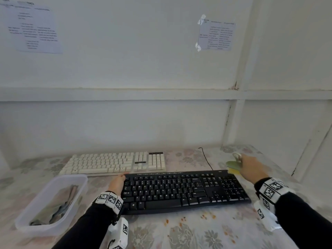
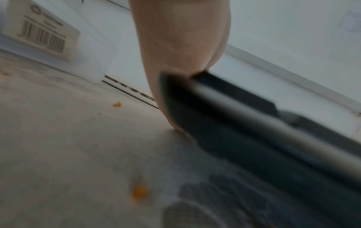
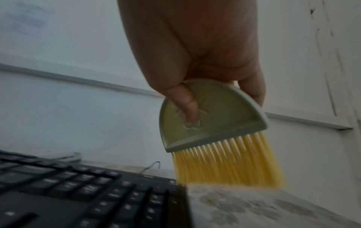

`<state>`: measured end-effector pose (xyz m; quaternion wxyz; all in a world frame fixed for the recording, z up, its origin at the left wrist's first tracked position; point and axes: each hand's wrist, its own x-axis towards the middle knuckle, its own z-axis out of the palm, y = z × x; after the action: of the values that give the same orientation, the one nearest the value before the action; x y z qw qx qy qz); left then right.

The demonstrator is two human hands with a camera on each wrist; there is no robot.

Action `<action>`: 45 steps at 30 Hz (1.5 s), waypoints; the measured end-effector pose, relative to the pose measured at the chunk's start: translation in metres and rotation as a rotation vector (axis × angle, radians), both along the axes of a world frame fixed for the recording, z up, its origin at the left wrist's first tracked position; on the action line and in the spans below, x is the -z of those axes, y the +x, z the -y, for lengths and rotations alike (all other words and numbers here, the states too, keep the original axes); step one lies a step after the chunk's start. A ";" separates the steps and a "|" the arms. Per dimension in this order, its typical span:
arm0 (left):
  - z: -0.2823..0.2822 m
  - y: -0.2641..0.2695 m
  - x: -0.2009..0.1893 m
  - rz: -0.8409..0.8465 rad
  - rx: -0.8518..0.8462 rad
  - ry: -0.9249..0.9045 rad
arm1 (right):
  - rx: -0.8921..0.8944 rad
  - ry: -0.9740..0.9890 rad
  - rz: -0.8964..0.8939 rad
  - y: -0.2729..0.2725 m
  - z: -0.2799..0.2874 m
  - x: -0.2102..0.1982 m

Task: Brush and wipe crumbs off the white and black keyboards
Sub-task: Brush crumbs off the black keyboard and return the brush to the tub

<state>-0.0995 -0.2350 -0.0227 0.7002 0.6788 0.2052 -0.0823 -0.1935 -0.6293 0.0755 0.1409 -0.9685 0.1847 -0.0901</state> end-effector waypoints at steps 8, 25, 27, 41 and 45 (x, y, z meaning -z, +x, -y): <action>0.001 -0.004 0.001 -0.049 0.036 -0.086 | -0.385 0.255 -0.034 0.006 -0.114 0.001; -0.015 -0.028 -0.031 0.065 0.573 0.449 | -0.164 0.235 0.028 -0.004 -0.072 0.005; -0.016 -0.034 -0.033 0.114 0.746 0.768 | -0.239 0.277 0.037 0.008 -0.097 0.006; -0.014 -0.034 -0.010 -0.114 0.850 0.895 | -0.242 0.297 -0.170 -0.010 -0.098 0.003; -0.018 -0.032 -0.005 -0.108 0.815 0.860 | -0.108 0.328 0.052 -0.017 -0.059 -0.001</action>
<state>-0.1313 -0.2169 -0.0176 0.2627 0.9205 -0.0218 -0.2884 -0.2102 -0.5708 0.0763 0.3066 -0.9383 0.1407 -0.0762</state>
